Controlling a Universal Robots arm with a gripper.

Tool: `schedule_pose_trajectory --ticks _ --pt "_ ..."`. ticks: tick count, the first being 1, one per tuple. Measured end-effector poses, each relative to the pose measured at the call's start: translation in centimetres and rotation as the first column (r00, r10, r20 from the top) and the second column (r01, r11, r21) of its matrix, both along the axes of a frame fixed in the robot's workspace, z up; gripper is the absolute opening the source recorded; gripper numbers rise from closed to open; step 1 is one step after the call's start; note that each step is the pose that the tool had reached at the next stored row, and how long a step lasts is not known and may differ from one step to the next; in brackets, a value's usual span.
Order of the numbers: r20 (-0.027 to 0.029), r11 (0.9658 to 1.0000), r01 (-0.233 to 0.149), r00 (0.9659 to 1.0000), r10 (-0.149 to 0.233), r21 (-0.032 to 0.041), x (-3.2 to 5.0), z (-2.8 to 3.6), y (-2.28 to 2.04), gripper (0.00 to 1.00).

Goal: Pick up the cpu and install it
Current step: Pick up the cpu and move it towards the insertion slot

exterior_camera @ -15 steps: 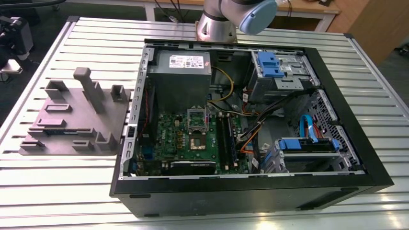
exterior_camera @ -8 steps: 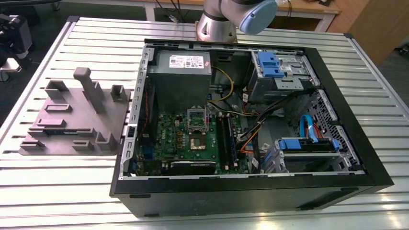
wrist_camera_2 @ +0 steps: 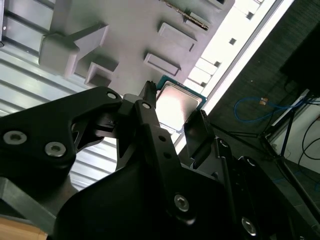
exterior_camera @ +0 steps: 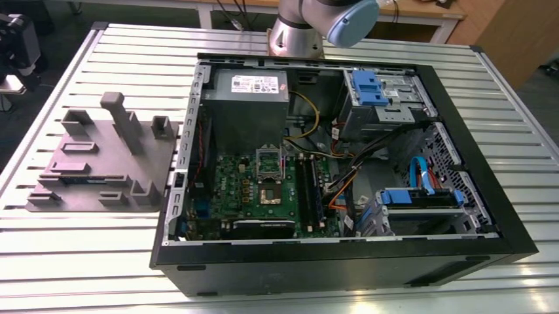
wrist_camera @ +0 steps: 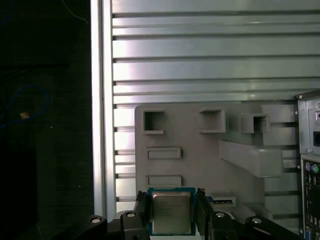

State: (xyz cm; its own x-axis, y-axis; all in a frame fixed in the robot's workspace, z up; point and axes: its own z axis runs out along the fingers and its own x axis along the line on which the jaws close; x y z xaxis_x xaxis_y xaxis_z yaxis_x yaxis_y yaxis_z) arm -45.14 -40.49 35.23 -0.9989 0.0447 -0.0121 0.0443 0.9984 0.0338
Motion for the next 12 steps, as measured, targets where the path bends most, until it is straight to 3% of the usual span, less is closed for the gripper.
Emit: schedule_pose_trajectory --ticks 12 --pt "0.0000 1.0000 0.000 1.0000 0.000 0.0000 0.00 0.58 0.00 0.47"
